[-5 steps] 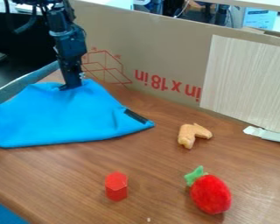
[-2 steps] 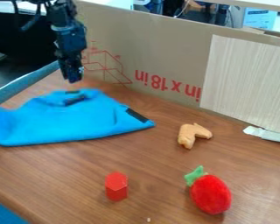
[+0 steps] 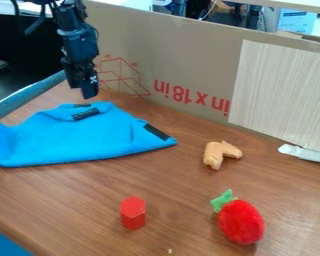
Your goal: Folding the cloth from bottom right to top left.
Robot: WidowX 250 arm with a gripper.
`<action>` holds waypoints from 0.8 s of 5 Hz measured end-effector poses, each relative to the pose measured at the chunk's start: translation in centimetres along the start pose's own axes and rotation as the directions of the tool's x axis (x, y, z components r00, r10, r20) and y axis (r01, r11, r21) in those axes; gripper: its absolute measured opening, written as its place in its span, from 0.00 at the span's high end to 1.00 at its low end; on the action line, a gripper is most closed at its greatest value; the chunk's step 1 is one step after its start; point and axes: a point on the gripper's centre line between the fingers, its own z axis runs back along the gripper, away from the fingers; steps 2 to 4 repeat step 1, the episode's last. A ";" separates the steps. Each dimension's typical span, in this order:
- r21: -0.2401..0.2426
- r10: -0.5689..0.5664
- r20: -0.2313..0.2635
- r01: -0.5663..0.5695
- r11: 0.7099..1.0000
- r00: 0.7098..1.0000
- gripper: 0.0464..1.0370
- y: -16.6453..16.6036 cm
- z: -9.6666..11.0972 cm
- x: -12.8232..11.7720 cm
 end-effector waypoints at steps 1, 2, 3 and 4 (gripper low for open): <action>0.004 0.044 -0.009 -0.044 0.999 0.999 0.04 -0.4 3.9 -2.1; 0.004 0.044 -0.009 -0.044 0.999 0.999 0.04 -0.4 3.9 -2.1; 0.004 0.044 -0.009 -0.044 0.999 0.999 0.04 -0.4 3.9 -2.1; 0.004 0.044 -0.009 -0.044 0.999 0.999 0.04 -0.4 3.9 -2.1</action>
